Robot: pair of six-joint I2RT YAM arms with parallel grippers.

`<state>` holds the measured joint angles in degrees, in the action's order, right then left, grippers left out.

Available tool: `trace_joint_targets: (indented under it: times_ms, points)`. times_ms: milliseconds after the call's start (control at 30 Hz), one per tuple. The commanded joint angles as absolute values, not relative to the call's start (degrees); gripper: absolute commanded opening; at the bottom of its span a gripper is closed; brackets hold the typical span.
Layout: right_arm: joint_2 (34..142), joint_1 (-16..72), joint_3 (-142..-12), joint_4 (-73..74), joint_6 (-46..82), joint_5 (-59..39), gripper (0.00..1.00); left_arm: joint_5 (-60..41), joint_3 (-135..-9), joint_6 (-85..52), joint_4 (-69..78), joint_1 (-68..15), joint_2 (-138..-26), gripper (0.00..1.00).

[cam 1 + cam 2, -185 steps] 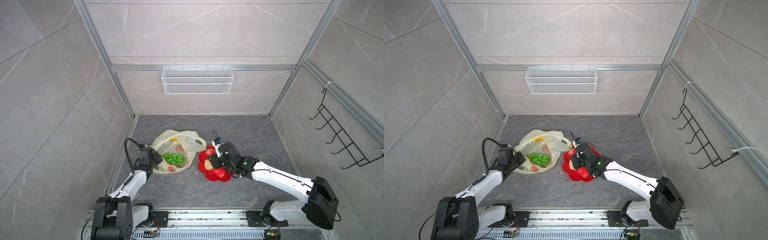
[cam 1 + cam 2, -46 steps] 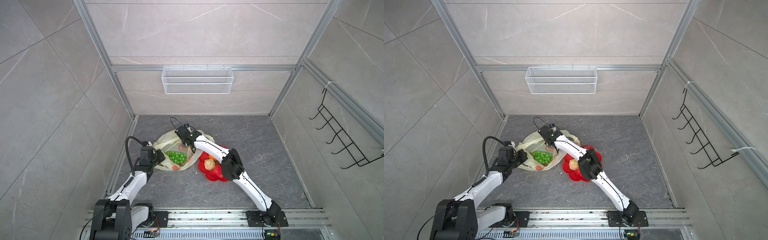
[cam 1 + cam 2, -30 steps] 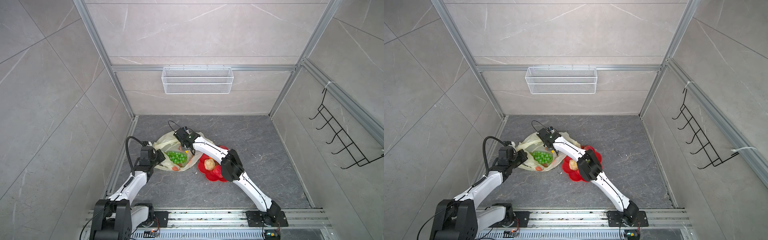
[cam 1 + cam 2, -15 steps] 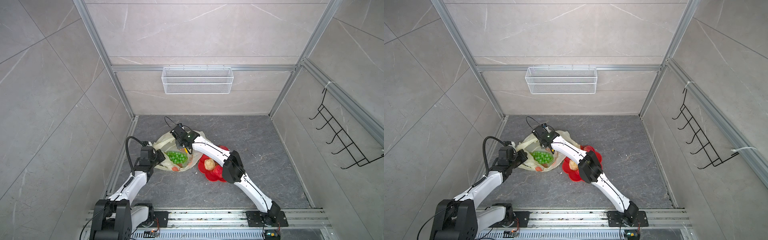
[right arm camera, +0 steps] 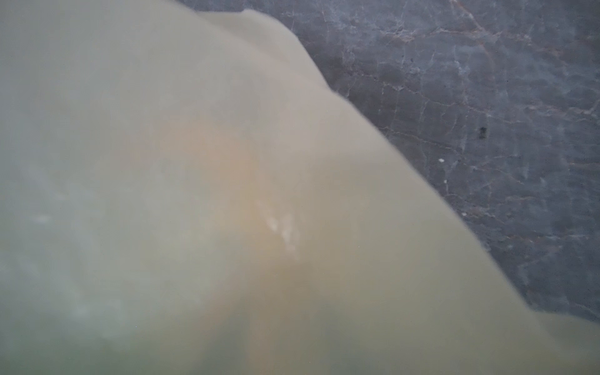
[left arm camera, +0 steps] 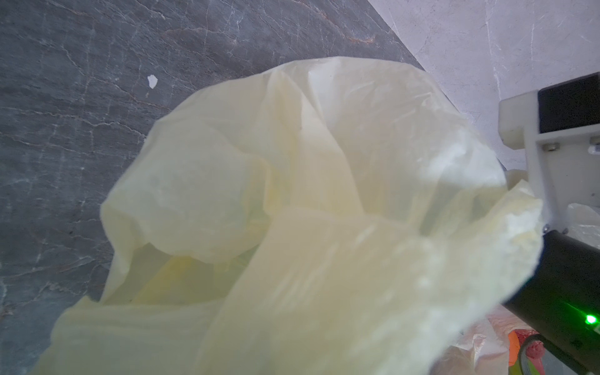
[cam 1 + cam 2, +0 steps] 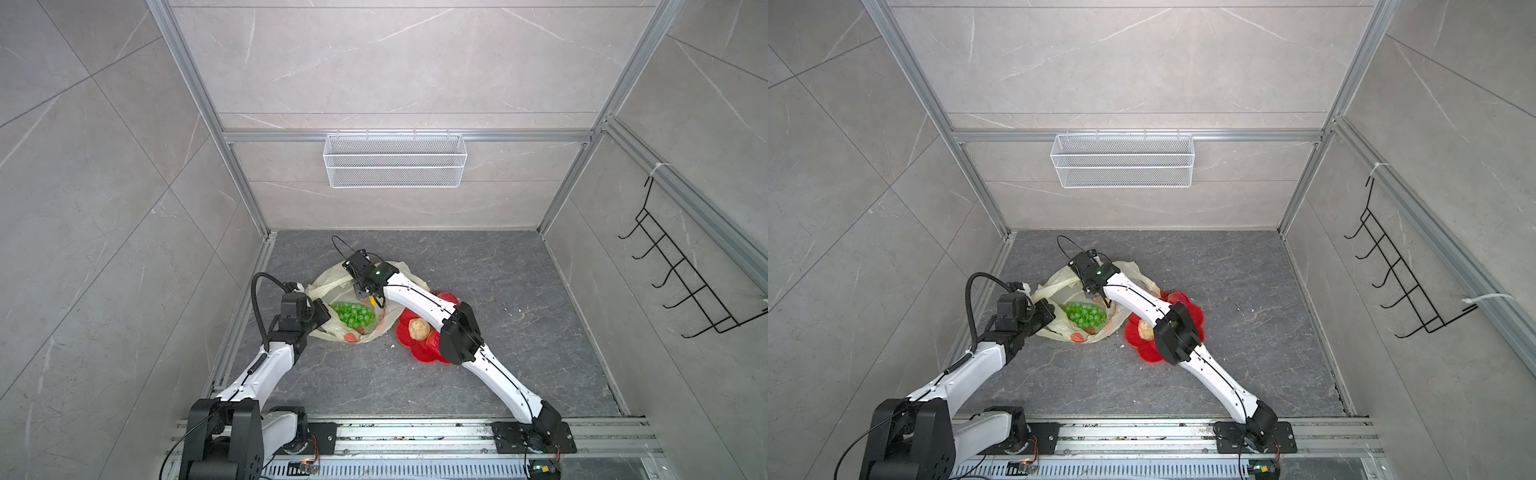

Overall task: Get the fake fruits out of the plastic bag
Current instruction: 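Push the right gripper deep into the bag and grasp the yellow banana, then lift the yellow banana out and carry it over the red plate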

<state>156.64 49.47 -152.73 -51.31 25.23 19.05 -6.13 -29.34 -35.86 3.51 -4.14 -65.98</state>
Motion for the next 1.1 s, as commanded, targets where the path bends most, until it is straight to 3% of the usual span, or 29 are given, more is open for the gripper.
trace_joint_targets:
  times_ms: [0, 233, 533, 933, 1067]
  points:
    - [159.5, 49.2, -152.9, -51.3, 24.0, 16.4, 0.4, -6.2, -29.0, -34.9, 5.6, -4.2, -66.0, 0.0]
    - [160.7, 49.1, -154.1, -51.5, 23.5, 15.1, 0.4, -6.3, -29.2, -34.9, 5.8, -4.2, -66.4, 0.0]
    - [154.1, 50.1, -151.5, -53.1, 23.3, 16.1, 0.29, -6.1, -29.7, -34.9, 5.4, -4.2, -67.7, 0.0]
    - [137.9, 53.0, -134.0, -49.7, 23.6, 16.5, 0.28, -2.3, -30.3, -35.0, 2.2, -4.2, -67.0, 0.0]
    - [130.4, 54.5, -121.3, -45.2, 22.2, 16.8, 0.28, -1.7, -30.4, -35.1, 1.7, -4.2, -67.0, 0.0]
